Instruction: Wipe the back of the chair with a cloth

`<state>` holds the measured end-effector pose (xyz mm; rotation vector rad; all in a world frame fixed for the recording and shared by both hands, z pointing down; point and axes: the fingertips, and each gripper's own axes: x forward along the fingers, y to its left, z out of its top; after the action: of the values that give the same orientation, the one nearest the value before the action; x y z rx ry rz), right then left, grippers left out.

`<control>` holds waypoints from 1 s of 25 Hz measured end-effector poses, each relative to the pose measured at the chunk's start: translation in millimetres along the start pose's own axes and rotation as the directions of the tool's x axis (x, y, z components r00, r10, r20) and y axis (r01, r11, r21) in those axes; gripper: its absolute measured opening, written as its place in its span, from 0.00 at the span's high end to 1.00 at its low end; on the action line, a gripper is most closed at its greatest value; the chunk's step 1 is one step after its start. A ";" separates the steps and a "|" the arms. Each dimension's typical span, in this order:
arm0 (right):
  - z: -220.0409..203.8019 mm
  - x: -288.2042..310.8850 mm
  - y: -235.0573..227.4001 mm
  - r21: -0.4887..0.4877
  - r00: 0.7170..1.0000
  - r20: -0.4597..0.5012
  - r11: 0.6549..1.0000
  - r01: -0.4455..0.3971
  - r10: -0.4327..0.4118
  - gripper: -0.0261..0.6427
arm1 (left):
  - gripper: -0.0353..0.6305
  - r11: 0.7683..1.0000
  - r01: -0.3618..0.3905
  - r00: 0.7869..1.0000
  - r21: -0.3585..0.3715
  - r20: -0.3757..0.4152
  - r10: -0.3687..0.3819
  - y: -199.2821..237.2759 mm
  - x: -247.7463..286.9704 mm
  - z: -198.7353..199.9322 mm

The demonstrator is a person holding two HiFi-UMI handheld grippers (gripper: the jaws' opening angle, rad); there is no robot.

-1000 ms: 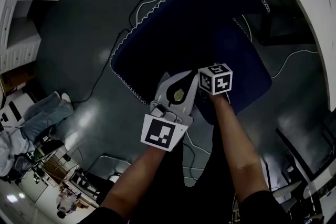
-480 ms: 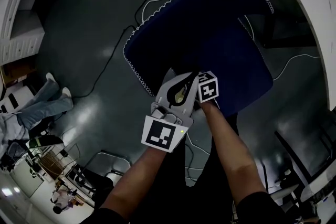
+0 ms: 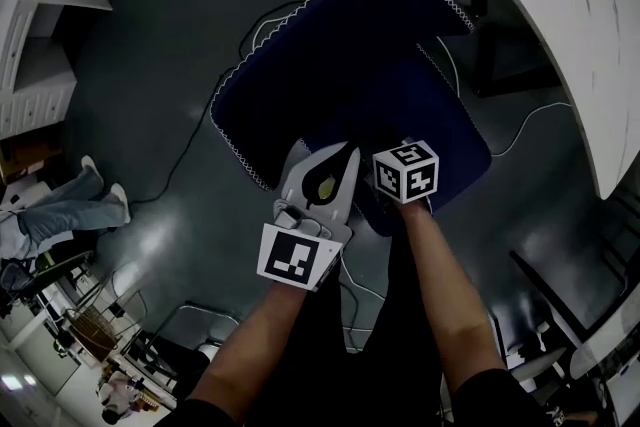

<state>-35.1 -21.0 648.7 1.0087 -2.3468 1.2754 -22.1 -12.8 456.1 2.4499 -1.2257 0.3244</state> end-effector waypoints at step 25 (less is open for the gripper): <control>154.5 -64.6 -103.3 -0.195 0.967 0.227 0.968 0.158 -0.112 0.84 | 0.94 0.999 0.035 0.999 -0.014 0.000 -0.035 -23.5 128.1 5.8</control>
<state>94.7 -156.6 589.9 1.2645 -2.4562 0.8822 73.0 -94.3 492.5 2.4560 -1.1791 0.3053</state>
